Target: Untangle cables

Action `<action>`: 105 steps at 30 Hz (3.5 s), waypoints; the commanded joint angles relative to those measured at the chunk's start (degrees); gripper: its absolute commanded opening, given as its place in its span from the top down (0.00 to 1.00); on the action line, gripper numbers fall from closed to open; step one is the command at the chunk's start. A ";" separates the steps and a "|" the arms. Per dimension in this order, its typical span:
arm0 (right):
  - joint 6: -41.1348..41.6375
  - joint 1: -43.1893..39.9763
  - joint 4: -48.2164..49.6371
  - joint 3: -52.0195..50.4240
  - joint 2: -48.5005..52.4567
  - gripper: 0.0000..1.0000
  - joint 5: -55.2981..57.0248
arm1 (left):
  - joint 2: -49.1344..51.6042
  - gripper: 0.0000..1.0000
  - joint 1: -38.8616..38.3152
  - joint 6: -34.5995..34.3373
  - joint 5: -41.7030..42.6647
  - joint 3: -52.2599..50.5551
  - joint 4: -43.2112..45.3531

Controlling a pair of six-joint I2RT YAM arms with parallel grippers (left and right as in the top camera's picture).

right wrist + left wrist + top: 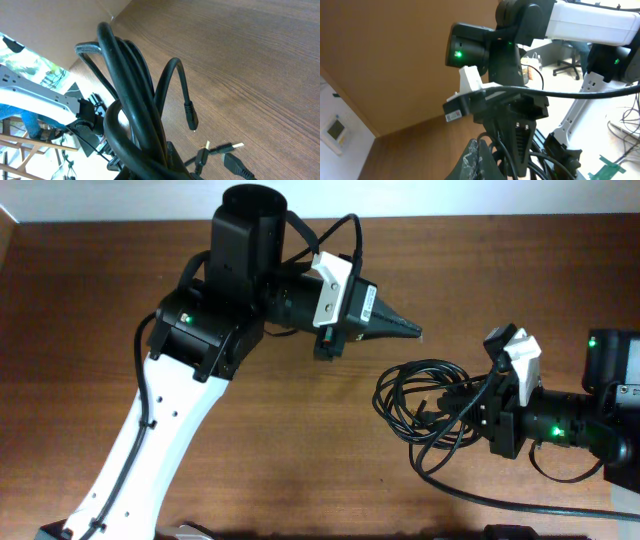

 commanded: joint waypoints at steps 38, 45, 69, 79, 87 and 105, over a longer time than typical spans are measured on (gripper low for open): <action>0.22 0.20 2.82 0.42 -0.17 0.96 -9.07 | -0.76 0.01 -0.37 -2.95 -24.30 0.46 -35.85; 0.22 0.20 2.84 0.42 -0.17 0.96 -9.11 | -0.76 0.26 -0.39 -2.97 -24.06 0.46 -35.87; 0.26 0.20 5.84 0.42 -0.17 0.96 -10.97 | -0.76 1.00 -3.65 -2.95 -25.42 0.46 -35.67; 0.44 0.20 3.85 0.42 -0.17 0.96 0.42 | -2.19 1.00 -3.58 -6.60 -25.62 3.65 -30.21; 0.44 0.20 3.58 0.42 -0.17 0.96 1.51 | -6.14 1.00 -3.58 -9.57 -43.06 6.25 -26.14; 0.44 0.20 2.54 0.42 -0.17 0.96 1.53 | -9.25 1.00 -3.61 4.87 -55.43 6.25 -14.99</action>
